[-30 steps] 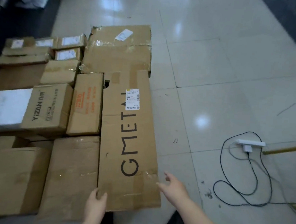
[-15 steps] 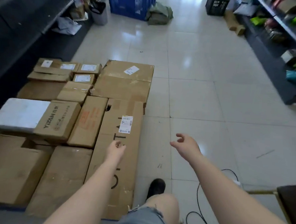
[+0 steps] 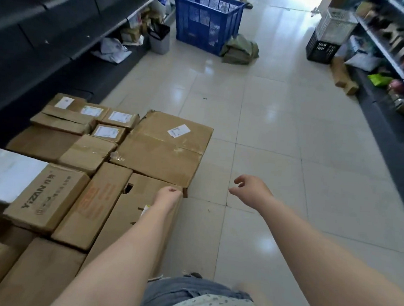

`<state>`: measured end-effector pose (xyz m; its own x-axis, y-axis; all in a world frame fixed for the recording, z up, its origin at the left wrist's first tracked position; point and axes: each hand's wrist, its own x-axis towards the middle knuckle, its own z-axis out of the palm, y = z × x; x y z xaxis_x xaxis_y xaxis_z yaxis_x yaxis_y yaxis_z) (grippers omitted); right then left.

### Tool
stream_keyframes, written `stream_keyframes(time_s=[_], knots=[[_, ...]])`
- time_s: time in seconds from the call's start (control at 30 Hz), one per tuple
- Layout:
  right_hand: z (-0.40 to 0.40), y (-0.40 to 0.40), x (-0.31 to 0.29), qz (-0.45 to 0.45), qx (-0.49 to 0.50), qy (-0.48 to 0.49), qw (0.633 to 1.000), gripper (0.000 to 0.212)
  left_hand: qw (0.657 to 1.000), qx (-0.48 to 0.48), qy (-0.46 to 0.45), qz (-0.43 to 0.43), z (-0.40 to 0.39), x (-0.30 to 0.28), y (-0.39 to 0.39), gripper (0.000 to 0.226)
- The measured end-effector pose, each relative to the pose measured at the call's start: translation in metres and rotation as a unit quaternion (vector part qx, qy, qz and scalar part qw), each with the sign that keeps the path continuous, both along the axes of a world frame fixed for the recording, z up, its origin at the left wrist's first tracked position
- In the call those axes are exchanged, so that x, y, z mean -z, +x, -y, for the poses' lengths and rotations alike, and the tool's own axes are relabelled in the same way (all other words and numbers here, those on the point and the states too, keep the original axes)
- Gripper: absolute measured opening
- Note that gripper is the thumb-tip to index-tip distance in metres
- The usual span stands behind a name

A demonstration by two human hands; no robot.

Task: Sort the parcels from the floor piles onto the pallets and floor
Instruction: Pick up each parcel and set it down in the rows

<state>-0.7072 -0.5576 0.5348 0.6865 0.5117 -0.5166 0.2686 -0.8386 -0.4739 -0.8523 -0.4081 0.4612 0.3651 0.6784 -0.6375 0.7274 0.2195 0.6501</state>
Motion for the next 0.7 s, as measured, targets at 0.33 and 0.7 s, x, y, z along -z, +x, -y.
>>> stream_keyframes(time_s=[0.33, 0.7], knots=[[-0.082, 0.201, 0.026, -0.053, -0.085, 0.035, 0.994, 0.051, 0.989, -0.144, -0.004, -0.029, -0.031, 0.012, 0.143, 0.011], [-0.194, 0.362, 0.070, -0.187, -0.145, -0.009, 0.972, 0.066, 0.898, -0.428, -0.100, -0.018, -0.042, 0.054, 0.256, 0.006]])
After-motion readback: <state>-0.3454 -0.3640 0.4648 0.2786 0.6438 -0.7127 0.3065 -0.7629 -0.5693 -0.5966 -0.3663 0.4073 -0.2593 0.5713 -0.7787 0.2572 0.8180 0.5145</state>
